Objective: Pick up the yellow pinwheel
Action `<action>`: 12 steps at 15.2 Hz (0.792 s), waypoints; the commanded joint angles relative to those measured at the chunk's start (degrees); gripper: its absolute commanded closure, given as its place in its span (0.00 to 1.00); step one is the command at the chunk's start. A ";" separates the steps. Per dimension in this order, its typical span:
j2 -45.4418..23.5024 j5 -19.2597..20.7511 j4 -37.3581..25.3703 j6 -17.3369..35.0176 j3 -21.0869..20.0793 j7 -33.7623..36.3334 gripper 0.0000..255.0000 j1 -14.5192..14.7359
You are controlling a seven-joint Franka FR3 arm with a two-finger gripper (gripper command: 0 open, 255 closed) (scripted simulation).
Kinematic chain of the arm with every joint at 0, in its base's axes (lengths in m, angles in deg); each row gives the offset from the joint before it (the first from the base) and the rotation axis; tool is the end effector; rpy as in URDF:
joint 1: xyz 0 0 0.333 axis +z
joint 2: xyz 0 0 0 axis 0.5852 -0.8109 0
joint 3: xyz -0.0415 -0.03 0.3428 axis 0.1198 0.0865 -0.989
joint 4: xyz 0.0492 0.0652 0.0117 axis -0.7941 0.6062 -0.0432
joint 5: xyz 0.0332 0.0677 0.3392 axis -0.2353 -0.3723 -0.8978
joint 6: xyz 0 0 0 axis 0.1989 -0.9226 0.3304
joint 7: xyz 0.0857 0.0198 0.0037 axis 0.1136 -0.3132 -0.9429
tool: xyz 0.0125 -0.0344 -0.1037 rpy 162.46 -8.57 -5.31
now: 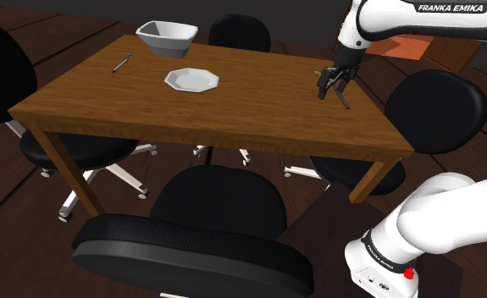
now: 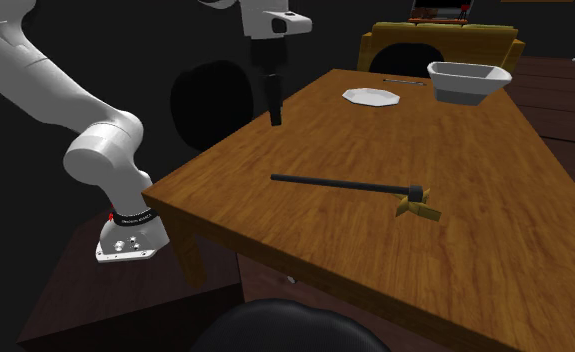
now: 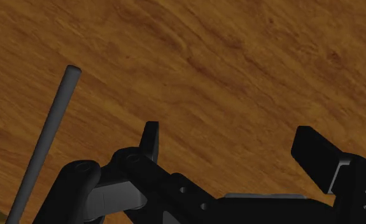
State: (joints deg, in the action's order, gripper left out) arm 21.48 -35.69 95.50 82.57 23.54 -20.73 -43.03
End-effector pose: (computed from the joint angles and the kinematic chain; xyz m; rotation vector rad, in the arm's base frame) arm 0.3259 -0.1011 0.5932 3.0543 -0.2681 0.0751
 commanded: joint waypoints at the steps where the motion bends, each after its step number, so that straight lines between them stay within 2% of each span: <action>1: -2.94 0.47 -1.36 2.82 1.21 0.91 0.00 -1.20; 12: -17.62 0.20 -10.68 14.41 7.93 5.16 0.00 -6.83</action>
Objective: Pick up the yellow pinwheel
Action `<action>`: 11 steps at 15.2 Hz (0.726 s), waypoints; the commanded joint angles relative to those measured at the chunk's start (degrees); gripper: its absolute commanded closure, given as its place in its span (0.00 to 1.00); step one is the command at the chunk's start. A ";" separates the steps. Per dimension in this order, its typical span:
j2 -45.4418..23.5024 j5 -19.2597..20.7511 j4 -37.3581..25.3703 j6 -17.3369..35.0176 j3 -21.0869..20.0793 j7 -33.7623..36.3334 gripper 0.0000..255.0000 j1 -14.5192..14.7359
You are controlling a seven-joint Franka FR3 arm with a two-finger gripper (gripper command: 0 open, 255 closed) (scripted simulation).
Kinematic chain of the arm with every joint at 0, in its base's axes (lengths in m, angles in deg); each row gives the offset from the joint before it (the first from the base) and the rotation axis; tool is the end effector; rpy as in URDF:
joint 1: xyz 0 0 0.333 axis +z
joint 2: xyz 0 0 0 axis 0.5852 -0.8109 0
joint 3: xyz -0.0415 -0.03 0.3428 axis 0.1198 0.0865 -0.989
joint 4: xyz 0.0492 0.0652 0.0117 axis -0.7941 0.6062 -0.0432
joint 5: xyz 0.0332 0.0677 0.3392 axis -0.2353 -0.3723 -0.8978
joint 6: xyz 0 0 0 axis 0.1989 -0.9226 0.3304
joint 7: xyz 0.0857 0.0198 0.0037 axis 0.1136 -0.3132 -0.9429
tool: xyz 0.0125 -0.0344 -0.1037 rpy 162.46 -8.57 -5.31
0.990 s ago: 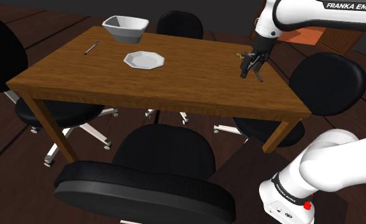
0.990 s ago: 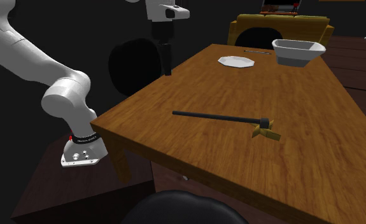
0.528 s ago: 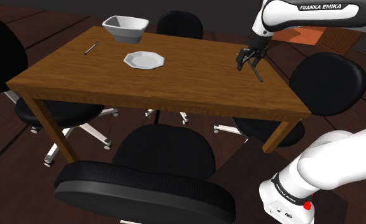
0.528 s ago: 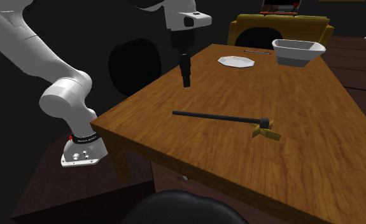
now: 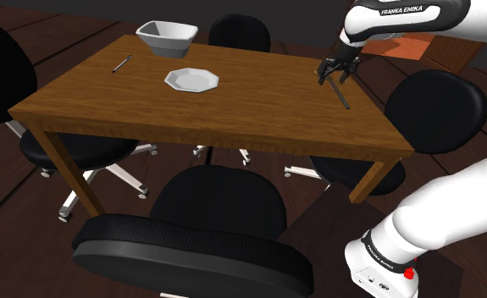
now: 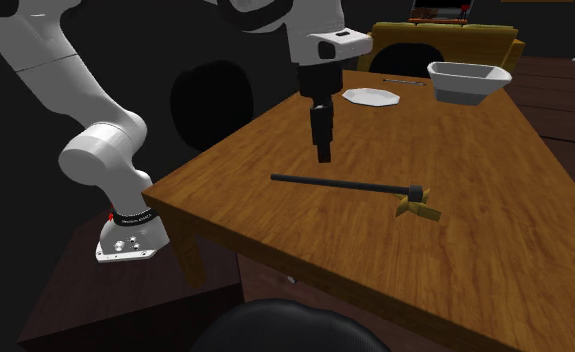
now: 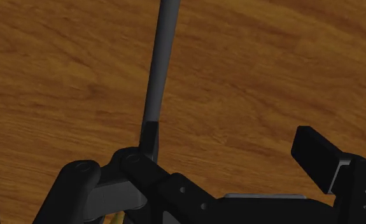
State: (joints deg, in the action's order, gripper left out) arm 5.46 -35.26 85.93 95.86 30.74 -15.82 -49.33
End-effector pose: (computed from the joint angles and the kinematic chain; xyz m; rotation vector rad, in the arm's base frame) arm 0.3930 -0.2238 0.5789 2.9418 -0.7261 0.2374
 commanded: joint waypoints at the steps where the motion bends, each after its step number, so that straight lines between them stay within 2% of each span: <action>1: -2.92 -0.50 -2.12 1.97 1.36 0.54 0.00 -1.00; 5: -8.21 -2.04 -6.40 5.07 3.86 1.54 0.00 -2.92; 11: -8.99 -2.12 -3.34 8.93 4.04 1.66 0.00 -3.05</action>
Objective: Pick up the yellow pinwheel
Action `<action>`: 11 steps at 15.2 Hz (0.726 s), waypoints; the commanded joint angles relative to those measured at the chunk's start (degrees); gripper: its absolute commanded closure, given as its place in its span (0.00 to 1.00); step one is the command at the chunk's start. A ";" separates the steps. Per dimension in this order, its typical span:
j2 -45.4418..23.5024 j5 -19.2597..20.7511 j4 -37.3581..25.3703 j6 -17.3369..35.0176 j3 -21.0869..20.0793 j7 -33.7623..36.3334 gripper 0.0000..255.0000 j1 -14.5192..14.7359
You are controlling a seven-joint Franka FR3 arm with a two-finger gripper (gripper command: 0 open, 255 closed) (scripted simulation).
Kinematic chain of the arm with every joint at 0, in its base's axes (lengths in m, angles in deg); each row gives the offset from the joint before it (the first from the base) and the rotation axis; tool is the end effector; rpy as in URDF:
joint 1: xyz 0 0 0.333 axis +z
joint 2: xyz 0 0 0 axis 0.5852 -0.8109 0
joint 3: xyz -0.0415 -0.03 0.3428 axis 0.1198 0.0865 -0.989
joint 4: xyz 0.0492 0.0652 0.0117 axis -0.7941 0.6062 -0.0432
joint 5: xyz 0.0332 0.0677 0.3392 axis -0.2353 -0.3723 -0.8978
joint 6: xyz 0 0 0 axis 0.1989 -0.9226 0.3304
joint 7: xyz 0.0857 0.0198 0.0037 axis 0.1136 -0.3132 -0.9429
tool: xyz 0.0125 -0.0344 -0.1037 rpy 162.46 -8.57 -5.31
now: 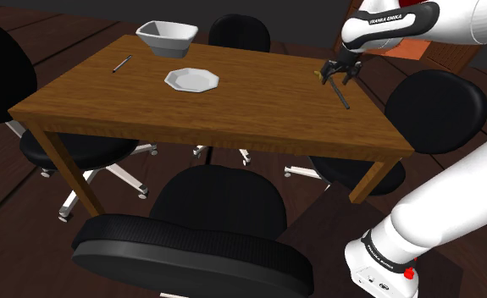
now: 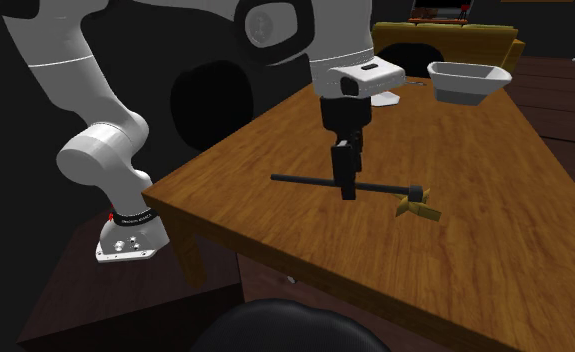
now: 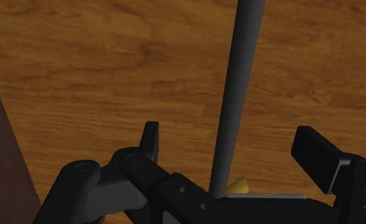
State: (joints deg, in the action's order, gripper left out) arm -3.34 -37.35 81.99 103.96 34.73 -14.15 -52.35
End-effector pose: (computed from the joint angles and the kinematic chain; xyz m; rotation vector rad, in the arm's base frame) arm 0.4146 -0.2939 0.5532 2.8549 -0.9501 0.3169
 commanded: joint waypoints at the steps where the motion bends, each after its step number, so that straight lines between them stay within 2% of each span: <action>1: -0.37 -0.06 1.19 1.59 0.08 0.00 0.00 -0.05; 4: -0.66 -0.10 2.11 2.79 0.13 0.02 0.00 -0.07; 5: -0.63 -0.09 2.14 2.80 0.12 0.04 1.00 -0.06; 11: -0.21 0.04 2.55 2.80 0.17 -0.01 1.00 -0.13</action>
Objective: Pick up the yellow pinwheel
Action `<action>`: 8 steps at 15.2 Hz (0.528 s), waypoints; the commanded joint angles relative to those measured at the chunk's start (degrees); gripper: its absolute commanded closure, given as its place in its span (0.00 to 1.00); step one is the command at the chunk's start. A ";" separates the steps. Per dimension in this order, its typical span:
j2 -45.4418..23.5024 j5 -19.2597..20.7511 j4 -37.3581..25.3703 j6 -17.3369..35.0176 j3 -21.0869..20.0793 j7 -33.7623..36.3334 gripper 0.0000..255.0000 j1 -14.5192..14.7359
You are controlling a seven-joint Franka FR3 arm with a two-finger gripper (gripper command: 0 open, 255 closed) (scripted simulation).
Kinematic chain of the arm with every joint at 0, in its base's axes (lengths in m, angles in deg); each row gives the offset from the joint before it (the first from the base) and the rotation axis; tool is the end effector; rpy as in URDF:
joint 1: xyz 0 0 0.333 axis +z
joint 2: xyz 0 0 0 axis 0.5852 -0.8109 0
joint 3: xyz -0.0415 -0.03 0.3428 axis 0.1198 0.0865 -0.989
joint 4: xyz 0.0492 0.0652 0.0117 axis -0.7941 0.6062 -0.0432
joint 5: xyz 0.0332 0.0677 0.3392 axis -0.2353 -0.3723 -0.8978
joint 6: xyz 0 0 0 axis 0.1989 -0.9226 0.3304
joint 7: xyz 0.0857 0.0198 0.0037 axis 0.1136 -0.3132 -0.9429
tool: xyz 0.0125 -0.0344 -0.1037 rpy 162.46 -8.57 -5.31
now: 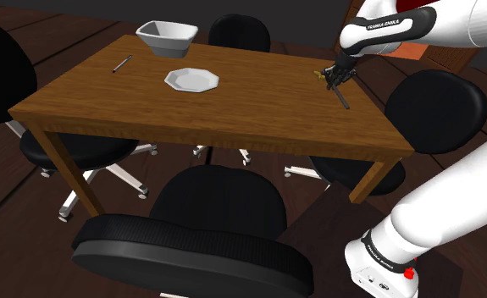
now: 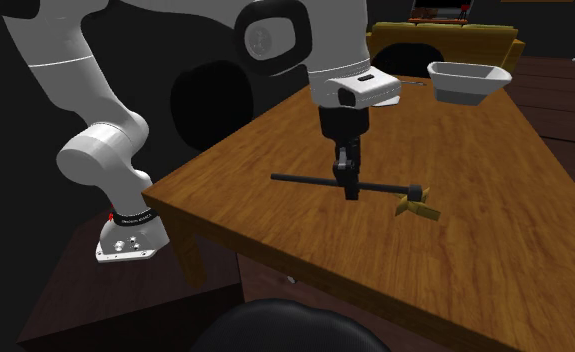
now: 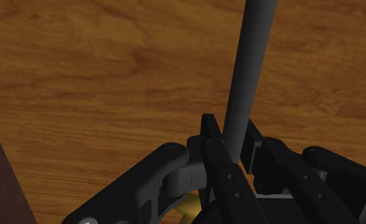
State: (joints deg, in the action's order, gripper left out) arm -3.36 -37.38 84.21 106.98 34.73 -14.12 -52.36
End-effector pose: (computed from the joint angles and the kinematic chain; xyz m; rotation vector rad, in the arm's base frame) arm 0.4145 -0.2926 0.5413 2.8532 -0.9450 0.3377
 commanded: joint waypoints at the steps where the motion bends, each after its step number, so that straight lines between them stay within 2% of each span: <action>1: -0.13 0.11 0.45 -0.16 0.15 -0.01 1.00 -0.12; 8: 0.19 0.02 -3.11 -4.03 -0.04 -0.09 1.00 -0.01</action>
State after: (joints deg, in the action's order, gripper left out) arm -3.22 -37.31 81.91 103.82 34.66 -14.06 -52.34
